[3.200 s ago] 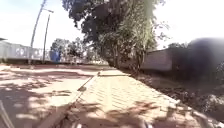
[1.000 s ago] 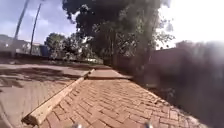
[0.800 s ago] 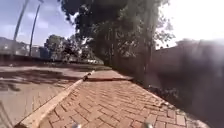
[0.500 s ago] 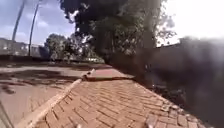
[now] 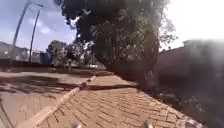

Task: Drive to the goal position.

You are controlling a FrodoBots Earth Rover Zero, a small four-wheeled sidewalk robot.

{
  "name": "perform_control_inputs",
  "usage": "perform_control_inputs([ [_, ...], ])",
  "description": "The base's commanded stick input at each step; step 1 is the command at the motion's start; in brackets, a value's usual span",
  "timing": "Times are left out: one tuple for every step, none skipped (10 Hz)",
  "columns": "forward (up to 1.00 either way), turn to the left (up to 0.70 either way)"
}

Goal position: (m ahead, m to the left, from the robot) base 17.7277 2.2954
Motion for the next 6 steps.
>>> perform_control_inputs([
  [0.7,0.0],
  [0.7,0.0],
  [0.7,0.0],
  [0.7,0.0],
  [0.7,0.0],
  [0.7,0.0],
])
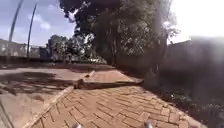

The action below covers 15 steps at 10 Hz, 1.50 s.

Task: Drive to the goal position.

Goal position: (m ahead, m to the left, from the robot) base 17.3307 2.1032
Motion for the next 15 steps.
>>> perform_control_inputs([
  [0.7,0.0],
  [0.7,0.0],
  [0.7,0.0],
  [0.7,0.0],
  [0.7,0.0],
  [0.7,0.0],
  [0.7,0.0],
  [0.7,0.0],
  [0.7,0.0],
  [0.7,0.0],
  [0.7,0.0],
  [0.7,0.0],
  [0.7,0.0],
  [0.7,0.0],
  [0.7,0.0],
])
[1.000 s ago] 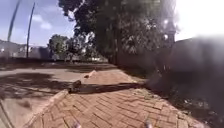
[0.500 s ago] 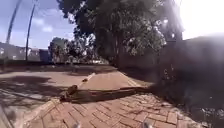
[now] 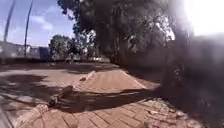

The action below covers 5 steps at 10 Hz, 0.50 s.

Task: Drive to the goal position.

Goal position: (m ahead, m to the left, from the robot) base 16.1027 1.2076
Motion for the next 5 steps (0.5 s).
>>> perform_control_inputs([
  [0.7,0.0],
  [0.7,0.0],
  [0.7,0.0],
  [0.7,0.0],
  [0.7,0.0],
])
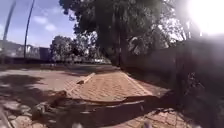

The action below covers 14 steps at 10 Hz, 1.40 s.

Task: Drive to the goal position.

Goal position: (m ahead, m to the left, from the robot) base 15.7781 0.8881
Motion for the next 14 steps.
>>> perform_control_inputs([
  [0.7,0.0],
  [0.7,0.0],
  [0.7,0.0],
  [0.7,0.0],
  [0.7,0.0],
  [0.7,0.0],
  [0.7,-0.32],
  [0.7,-0.34],
  [0.7,-0.21],
  [0.7,-0.02],
  [0.7,-0.01],
  [0.7,0.0],
  [0.7,0.0],
  [0.7,0.0],
])
